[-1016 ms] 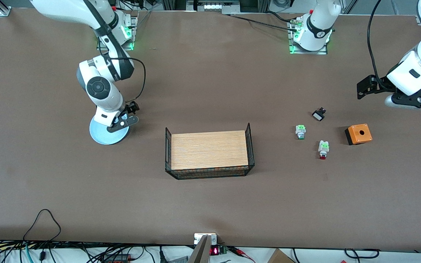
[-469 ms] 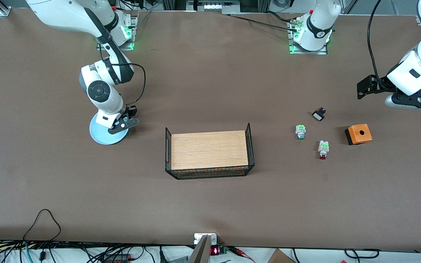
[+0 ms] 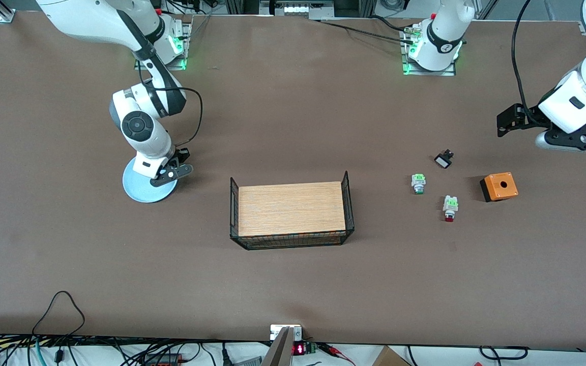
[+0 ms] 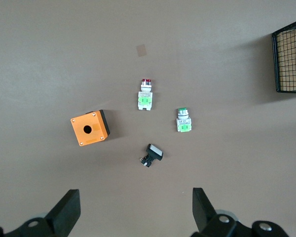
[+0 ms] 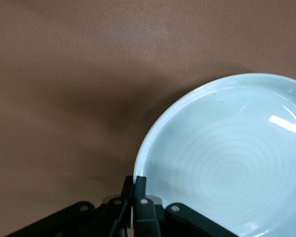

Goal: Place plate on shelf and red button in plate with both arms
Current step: 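Grasp the rim of the pale blue plate with the right gripper, then lift the plate and carry it over the wooden box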

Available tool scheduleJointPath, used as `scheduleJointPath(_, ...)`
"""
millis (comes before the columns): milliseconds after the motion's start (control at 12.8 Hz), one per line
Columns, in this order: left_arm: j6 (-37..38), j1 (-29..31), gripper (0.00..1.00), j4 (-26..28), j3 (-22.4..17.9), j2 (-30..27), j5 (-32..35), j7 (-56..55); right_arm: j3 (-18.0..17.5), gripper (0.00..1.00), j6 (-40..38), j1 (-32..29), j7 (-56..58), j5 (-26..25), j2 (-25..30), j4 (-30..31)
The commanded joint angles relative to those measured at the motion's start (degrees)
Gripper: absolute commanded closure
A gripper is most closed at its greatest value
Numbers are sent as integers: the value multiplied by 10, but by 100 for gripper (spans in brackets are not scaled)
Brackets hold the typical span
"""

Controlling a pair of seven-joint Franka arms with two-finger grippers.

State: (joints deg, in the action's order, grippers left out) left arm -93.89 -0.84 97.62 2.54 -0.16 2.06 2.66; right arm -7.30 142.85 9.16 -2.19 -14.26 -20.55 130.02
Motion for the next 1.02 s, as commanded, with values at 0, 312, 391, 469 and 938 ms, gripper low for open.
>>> scheduleJointPath(0, 18, 1, 0, -17, 2, 6, 7, 9, -4, 100, 8, 7, 2, -10, 23, 8)
scheduleJointPath(312, 20, 1, 0, -17, 2, 6, 6, 9, -9, 100, -8, 28, 44, -10, 88, -10)
scheduleJointPath(391, 19, 1, 0, -17, 2, 7, 6, 9, -10, 100, -27, 31, 80, -10, 103, -21)
scheduleJointPath(469, 19, 1, 0, -17, 2, 6, 6, 8, -11, 100, -55, 36, 118, -9, 120, -36)
scheduleJointPath(938, 18, 1, 0, -18, 1, 7, 6, 10, -11, 100, -296, 145, 168, -2, 126, -265)
